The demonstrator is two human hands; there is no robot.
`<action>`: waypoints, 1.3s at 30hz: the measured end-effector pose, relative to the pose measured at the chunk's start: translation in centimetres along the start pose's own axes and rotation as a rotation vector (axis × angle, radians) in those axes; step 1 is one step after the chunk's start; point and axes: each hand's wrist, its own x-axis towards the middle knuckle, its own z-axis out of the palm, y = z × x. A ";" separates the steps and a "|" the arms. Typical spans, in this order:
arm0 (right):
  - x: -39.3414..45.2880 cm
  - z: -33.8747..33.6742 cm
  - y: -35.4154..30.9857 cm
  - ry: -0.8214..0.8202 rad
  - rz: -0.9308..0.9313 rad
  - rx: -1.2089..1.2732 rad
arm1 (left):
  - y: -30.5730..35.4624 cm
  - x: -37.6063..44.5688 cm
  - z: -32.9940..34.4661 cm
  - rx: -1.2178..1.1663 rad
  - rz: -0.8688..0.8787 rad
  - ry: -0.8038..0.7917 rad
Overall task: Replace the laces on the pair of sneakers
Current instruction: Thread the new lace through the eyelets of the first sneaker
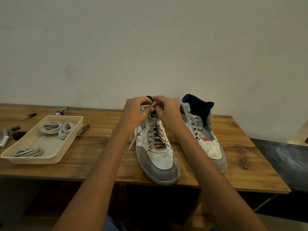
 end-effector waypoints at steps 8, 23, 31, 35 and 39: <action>0.1 0.1 0.7 0.010 -0.110 -0.213 | 0.1 -0.1 0.4 -0.122 -0.045 0.133; 0.0 -1.1 0.9 -0.127 -0.106 0.004 | -0.1 0.0 1.4 -0.268 -0.209 0.138; -0.5 -0.4 2.0 0.074 -0.292 -0.265 | 0.0 -0.1 1.4 -0.327 -0.258 0.133; -0.3 -0.5 1.4 0.096 -0.093 -0.009 | 0.0 -0.1 1.3 -0.344 -0.256 0.154; -0.6 -1.7 -0.2 -0.096 0.132 0.510 | 0.1 0.0 1.4 -0.321 -0.264 0.146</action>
